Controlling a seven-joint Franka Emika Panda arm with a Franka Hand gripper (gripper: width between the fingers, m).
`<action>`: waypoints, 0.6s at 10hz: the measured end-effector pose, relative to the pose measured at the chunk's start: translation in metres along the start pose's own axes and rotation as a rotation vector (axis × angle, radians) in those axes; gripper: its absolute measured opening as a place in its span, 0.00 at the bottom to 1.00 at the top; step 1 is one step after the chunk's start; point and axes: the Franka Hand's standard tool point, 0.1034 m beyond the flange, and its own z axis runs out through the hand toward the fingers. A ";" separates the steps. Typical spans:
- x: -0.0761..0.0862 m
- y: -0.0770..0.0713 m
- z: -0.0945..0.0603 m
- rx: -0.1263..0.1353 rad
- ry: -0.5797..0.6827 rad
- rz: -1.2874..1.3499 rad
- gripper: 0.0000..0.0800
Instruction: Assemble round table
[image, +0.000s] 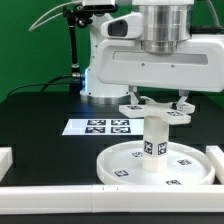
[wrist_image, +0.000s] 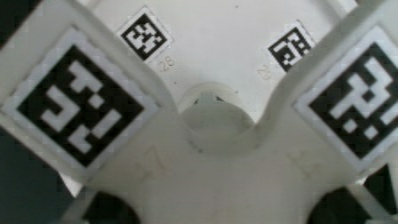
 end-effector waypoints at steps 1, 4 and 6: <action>0.000 0.001 0.001 0.031 -0.013 0.159 0.56; 0.001 0.002 0.001 0.104 -0.018 0.484 0.56; 0.002 0.000 0.001 0.124 -0.019 0.678 0.56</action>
Offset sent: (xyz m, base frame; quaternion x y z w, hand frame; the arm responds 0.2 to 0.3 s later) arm -0.0127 -0.0061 -0.0038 0.0424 0.0103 0.3244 0.9449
